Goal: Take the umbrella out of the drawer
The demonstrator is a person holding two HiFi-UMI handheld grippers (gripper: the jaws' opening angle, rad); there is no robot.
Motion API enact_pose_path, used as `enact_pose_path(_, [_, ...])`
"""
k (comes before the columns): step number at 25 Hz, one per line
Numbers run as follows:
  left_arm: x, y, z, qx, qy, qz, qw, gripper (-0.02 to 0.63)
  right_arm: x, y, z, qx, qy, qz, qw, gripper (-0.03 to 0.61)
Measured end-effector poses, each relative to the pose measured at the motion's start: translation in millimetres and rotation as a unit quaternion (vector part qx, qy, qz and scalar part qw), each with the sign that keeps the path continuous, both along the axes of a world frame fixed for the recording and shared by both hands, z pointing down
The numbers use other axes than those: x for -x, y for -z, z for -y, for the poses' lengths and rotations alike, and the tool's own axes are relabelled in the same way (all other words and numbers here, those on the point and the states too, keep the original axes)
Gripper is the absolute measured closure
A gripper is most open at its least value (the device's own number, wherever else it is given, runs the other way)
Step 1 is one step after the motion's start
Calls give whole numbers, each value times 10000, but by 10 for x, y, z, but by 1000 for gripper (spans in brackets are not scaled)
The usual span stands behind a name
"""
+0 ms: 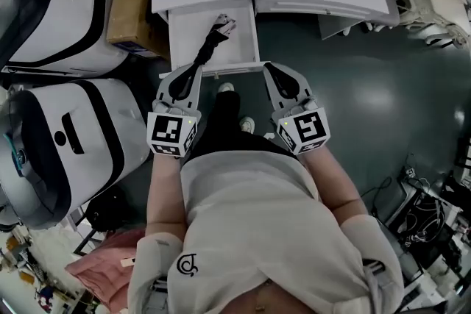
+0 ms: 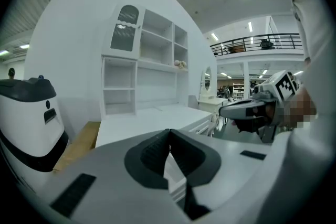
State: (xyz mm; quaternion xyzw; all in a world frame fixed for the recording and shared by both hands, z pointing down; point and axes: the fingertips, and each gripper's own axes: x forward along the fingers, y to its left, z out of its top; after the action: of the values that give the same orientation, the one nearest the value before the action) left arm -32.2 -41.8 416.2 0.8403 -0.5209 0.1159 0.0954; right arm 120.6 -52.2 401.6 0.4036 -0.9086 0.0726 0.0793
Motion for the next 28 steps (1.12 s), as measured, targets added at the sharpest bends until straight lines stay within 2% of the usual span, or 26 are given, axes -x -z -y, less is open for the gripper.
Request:
enact_pose_path(6, [45, -546, 633, 437, -177, -156, 9988, 600, 71, -211, 579, 224, -108, -54, 9997, 572])
enact_pose_path(10, [83, -884, 1037, 766, -406, -34, 9962, 596, 157, -336, 1008, 359, -201, -29, 9992, 572])
enact_pose_path(12, [91, -1096, 1153, 1062, -557, 49, 9928, 573, 218, -441, 1145, 509, -229, -29, 9984, 572])
enact_pose_path(14, [80, -1338, 1273, 1369, -740, 156, 9877, 550, 275, -581, 1283, 656, -237, -63, 9975, 572])
enact_pose_path(17, [46, -1743, 1471, 1765, -993, 252, 9789, 479, 344, -779, 1518, 733, -221, -197, 9969, 572])
enact_pose_path(23, [-80, -2370, 1638, 2577, -1398, 282, 9557, 359, 337, -1103, 1769, 1066, -465, -280, 9928, 572])
enact_pose_path(28, [-164, -2853, 1783, 3236, -1381, 319, 9355, 249, 267, -1329, 1925, 1269, -651, -302, 9893, 572])
